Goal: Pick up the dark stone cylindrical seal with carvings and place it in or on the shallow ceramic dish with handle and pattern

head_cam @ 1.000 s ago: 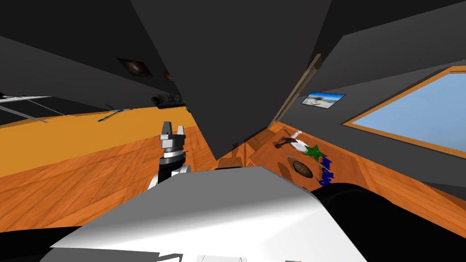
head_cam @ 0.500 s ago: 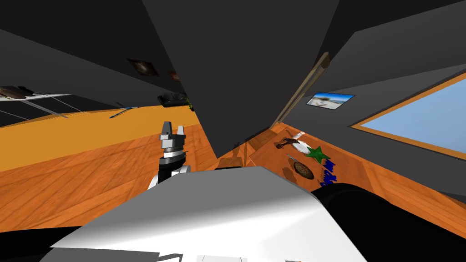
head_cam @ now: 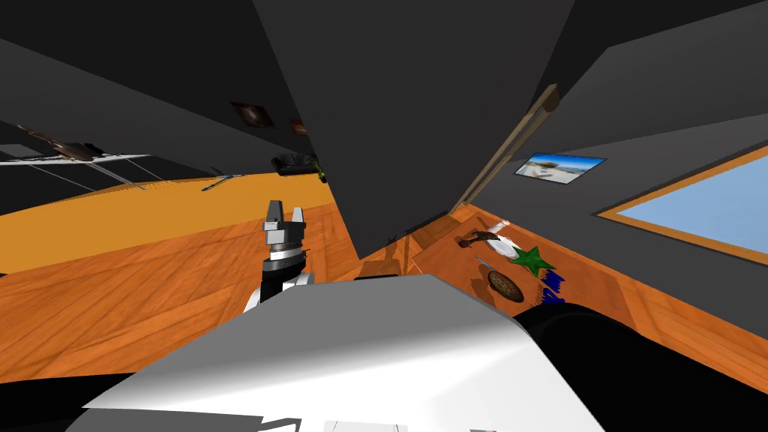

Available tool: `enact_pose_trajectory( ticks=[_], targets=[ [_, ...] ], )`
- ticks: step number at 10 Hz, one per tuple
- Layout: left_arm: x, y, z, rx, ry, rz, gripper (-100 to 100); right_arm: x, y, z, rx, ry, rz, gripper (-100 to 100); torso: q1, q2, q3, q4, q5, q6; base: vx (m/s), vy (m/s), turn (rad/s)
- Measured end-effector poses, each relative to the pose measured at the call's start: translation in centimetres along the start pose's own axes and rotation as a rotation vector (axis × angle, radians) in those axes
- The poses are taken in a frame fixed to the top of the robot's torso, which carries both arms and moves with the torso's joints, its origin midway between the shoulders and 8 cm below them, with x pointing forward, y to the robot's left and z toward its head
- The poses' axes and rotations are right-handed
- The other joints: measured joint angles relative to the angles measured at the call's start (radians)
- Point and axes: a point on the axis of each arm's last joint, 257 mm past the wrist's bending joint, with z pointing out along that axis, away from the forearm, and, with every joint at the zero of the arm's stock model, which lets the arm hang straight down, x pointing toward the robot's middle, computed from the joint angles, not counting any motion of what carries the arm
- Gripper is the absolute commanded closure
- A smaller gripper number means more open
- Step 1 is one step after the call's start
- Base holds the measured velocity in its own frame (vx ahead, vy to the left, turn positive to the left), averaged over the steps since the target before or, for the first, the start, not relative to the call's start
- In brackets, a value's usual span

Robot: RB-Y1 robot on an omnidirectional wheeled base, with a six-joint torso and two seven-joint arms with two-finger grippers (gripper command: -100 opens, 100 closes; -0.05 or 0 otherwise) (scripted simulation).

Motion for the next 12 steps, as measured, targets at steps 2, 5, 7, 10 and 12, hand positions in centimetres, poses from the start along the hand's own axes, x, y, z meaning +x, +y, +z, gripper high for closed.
enact_pose_trajectory(
  ticks=[2,5,7,10,12],
  targets=[
    [0.0,0.0,0.0,0.0,0.0,0.0,0,0.4,-0.9,-0.8,0.006,0.018,0.016,100,0.0,-0.001,-0.001,0.0,0.0,0.0,-0.02,-0.021,0.127],
    [0.0,0.0,0.0,0.0,0.0,0.0,0,1.2,-3.1,-1.7,0.022,0.04,0.045,100,0.0,-0.001,-0.001,0.0,0.001,0.0,-0.021,-0.026,0.127],
    [0.0,0.0,0.0,0.0,0.0,0.0,0,1.4,-4.6,-2.3,0.037,0.056,0.071,100,-0.001,-0.002,-0.001,0.0,0.001,-0.002,-0.022,-0.04,0.233],
    [0.0,0.0,0.0,0.0,0.0,0.0,0,1.2,-7.2,-3.5,0.061,0.068,0.112,100,-0.002,-0.003,-0.002,-0.001,0.002,-0.002,-0.021,-0.057,0.195],
    [0.0,0.0,0.0,0.0,0.0,0.0,0,0.3,-8.7,-4.2,0.077,0.067,0.136,100,-0.003,-0.004,-0.003,-0.001,0.002,-0.003,-0.02,-0.087,0.22]
  ],
)
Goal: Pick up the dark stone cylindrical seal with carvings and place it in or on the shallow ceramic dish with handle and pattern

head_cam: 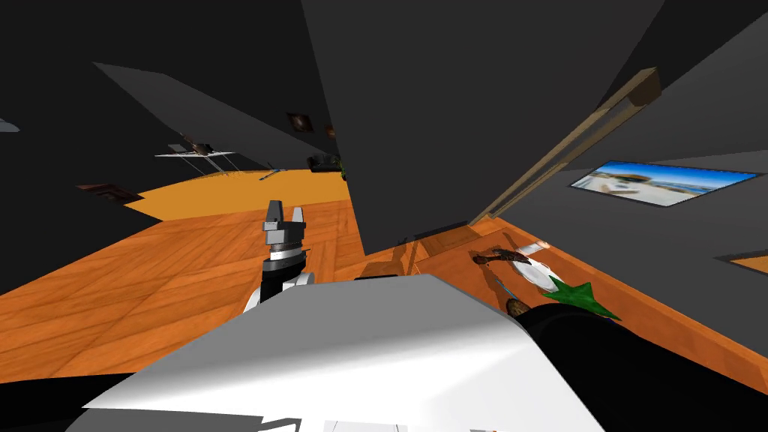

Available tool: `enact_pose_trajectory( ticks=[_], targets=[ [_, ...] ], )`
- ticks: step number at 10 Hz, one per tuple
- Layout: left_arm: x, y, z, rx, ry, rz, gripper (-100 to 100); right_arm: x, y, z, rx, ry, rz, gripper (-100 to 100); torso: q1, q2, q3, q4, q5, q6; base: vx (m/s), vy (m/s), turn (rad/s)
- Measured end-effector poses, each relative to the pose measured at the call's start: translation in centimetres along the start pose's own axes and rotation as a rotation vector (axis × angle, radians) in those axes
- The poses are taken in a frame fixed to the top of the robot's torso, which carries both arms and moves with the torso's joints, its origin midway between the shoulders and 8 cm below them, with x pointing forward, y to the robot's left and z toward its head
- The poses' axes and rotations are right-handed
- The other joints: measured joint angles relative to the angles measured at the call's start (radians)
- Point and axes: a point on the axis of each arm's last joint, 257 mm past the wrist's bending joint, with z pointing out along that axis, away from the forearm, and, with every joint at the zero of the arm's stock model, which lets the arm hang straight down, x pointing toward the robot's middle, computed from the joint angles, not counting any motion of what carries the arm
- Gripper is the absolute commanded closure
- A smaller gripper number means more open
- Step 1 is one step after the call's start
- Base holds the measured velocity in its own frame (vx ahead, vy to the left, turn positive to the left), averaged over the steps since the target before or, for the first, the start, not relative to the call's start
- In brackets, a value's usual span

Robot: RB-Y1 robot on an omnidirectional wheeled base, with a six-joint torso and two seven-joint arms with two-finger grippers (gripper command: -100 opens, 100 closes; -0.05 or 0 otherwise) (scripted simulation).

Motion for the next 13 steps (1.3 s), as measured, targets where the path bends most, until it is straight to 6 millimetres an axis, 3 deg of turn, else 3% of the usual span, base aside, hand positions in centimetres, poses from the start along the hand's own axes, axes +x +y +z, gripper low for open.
enact_pose_trajectory(
  ticks=[3,6,7,11,12,13],
  targets=[
    [0.0,0.0,0.0,0.0,0.0,0.0,0,-2.0,-3.0,-1.0,0.029,-0.018,0.038,100,-0.002,-0.001,-0.001,-0.001,0.0,0.0,-0.015,-0.103,0.225],
    [0.0,0.0,0.0,0.0,0.0,0.0,0,-3.5,-3.8,-1.3,0.042,-0.03,0.048,100,0.006,0.0,0.0,0.0,0.0,0.004,-0.005,-0.02,0.023],
    [0.0,0.0,0.0,0.0,0.0,0.0,0,-3.5,-3.9,-1.4,0.041,-0.029,0.047,-100,0.007,0.0,0.0,0.0,0.0,0.004,0.0,0.0,0.0],
    [0.0,0.0,0.0,0.0,0.0,0.0,0,-3.5,-3.9,-1.4,0.041,-0.029,0.047,-100,0.008,0.0,0.0,0.0,0.001,0.004,0.0,0.0,0.0],
    [0.0,0.0,0.0,0.0,0.0,0.0,0,-3.5,-3.9,-1.4,0.041,-0.029,0.047,0,0.008,0.0,0.0,0.0,0.001,0.004,0.0,0.0,0.0],
    [0.0,0.0,0.0,0.0,0.0,0.0,0,-3.5,-3.9,-1.4,0.041,-0.029,0.047,-100,0.008,0.0,0.0,0.0,0.001,0.004,-0.028,0.015,-0.03]
  ],
)
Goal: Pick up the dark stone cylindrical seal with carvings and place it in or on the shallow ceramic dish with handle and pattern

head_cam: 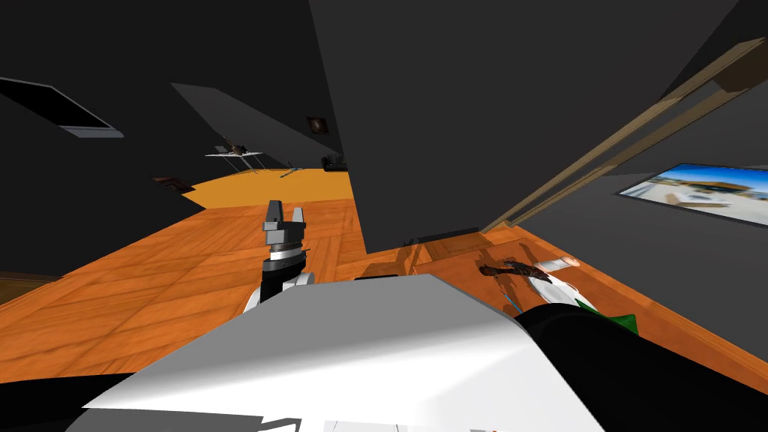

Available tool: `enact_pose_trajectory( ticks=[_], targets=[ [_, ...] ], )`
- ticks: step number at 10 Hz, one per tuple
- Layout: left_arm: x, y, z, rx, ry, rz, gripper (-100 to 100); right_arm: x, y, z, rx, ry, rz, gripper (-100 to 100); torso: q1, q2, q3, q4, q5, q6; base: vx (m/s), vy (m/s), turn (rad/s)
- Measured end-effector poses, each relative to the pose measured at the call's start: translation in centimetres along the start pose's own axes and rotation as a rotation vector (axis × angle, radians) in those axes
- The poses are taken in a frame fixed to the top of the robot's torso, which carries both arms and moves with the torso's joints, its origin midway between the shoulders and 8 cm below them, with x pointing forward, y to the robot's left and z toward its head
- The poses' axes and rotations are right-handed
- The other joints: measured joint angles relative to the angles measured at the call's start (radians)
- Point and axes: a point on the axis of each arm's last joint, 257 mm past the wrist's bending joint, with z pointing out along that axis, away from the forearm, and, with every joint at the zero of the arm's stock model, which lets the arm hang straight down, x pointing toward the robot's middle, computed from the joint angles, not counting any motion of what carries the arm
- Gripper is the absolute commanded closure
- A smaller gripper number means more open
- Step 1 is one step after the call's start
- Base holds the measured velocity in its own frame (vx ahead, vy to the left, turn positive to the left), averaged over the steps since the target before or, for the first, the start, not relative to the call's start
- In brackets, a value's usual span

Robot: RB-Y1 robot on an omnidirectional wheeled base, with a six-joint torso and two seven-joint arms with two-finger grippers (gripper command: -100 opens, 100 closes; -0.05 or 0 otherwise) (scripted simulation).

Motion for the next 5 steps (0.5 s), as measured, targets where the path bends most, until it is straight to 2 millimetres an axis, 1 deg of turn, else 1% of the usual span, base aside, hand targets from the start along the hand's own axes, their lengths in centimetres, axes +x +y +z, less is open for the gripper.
enact_pose_trajectory(
  ticks=[1,5],
  targets=[
    [0.0,0.0,0.0,0.0,0.0,0.0,0,-0.9,-0.5,-0.2,0.003,-0.004,-0.004,-100,0.001,0.001,0.001,0.0,0.0,0.0,-0.037,0.017,-0.014],
    [0.0,0.0,0.0,0.0,0.0,0.0,0,-3.1,-1.0,-1.1,0.002,-0.011,-0.006,-100,0.001,0.002,0.001,0.0,0.0,0.0,-0.03,0.012,-0.015]
  ],
)
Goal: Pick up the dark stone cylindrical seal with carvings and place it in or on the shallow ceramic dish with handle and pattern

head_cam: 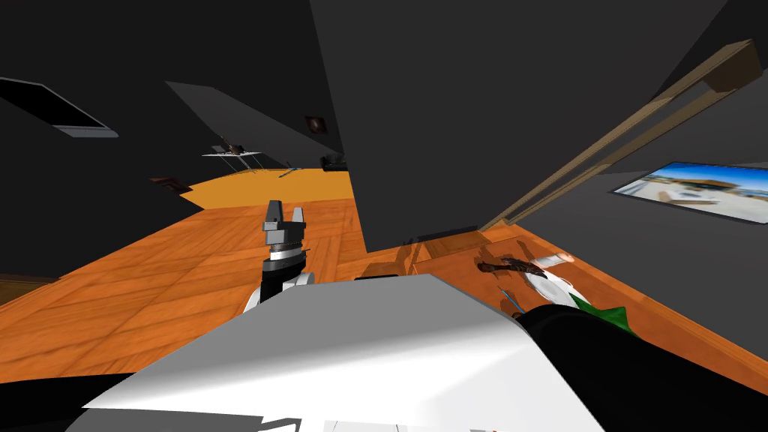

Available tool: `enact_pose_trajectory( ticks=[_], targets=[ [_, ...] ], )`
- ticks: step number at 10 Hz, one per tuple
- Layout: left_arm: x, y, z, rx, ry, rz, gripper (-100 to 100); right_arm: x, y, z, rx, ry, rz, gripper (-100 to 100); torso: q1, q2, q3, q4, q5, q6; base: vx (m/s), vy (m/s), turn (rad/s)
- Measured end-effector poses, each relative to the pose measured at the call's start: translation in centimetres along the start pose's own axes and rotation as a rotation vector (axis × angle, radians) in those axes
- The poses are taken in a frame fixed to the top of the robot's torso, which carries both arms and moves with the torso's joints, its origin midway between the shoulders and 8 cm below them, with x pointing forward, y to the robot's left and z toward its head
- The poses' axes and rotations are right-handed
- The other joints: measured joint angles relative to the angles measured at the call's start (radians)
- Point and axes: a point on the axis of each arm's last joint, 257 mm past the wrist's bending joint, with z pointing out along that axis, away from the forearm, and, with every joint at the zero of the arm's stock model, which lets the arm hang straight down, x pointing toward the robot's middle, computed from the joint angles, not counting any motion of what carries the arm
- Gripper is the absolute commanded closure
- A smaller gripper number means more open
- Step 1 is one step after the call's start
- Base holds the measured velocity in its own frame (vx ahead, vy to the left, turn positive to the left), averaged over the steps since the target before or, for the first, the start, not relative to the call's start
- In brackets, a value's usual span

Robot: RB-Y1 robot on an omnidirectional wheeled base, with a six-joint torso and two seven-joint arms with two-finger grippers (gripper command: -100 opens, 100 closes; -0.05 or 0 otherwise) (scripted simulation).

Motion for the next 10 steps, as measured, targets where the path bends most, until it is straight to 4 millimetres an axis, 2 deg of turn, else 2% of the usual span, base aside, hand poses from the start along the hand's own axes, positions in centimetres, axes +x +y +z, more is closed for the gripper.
enact_pose_trajectory(
  ticks=[6,7,10],
  targets=[
    [0.0,0.0,0.0,0.0,0.0,0.0,0,-4.1,-0.2,-1.2,-0.011,-0.003,-0.011,-100,0.001,0.001,0.0,0.0,0.0,0.0,-0.037,0.015,-0.018],
    [0.0,0.0,0.0,0.0,0.0,0.0,0,-4.2,-0.2,-1.3,-0.011,-0.004,-0.008,0,0.0,0.0,0.0,0.0,0.0,0.0,0.0,0.0,0.0],
    [0.0,0.0,0.0,0.0,0.0,0.0,0,-4.2,-0.2,-1.3,-0.011,-0.004,-0.008,0,-0.001,-0.002,-0.001,0.0,0.0,0.0,0.0,0.0,0.0]
  ],
)
